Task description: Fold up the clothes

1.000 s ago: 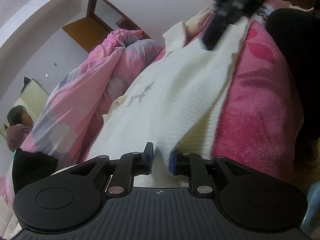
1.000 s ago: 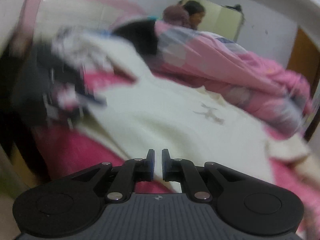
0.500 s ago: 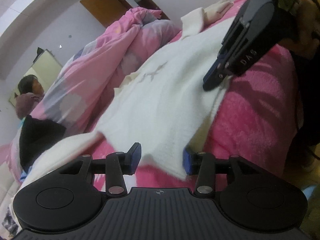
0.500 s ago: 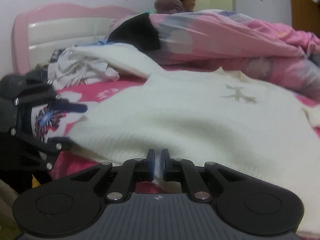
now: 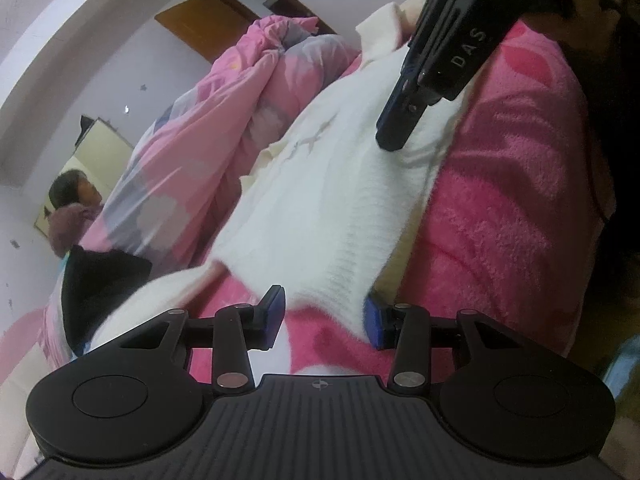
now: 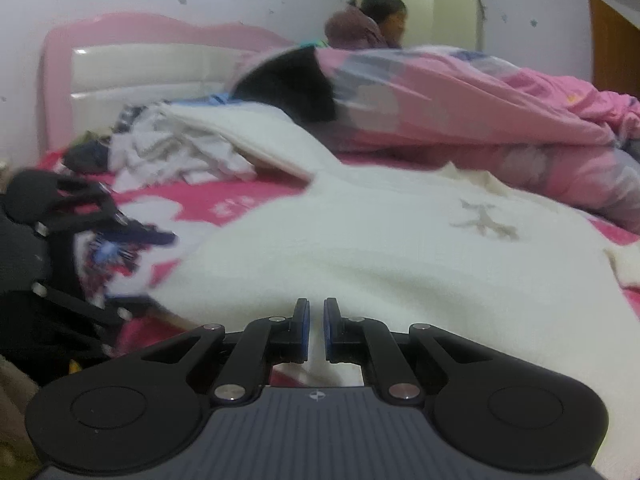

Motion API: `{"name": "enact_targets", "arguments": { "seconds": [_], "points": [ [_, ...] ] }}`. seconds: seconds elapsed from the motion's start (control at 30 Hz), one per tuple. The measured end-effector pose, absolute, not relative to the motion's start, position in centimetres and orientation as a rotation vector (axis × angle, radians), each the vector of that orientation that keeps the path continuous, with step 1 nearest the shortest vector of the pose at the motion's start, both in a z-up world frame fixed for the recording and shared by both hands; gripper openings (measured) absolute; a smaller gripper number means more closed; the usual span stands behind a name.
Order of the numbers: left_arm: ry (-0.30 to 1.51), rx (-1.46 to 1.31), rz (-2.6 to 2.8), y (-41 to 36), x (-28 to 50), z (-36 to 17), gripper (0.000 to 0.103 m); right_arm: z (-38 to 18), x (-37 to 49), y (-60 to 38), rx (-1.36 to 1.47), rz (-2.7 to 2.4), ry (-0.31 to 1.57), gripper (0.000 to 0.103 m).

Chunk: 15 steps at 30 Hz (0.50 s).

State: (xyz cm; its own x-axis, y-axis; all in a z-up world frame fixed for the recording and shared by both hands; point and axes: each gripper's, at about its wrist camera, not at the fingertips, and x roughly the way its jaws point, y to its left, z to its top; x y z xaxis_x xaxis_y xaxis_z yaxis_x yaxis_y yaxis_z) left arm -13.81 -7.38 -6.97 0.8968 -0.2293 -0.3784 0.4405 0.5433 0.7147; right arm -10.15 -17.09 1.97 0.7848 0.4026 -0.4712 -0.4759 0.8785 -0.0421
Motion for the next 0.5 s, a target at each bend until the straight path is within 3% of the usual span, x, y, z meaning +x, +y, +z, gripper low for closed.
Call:
{"name": "enact_targets", "arguments": {
  "seconds": [0.5],
  "points": [
    [0.289,0.805,-0.333,-7.6,-14.0,-6.9,0.039,5.2,-8.9,-14.5,-0.079,0.611,0.467,0.007]
  ]
}}
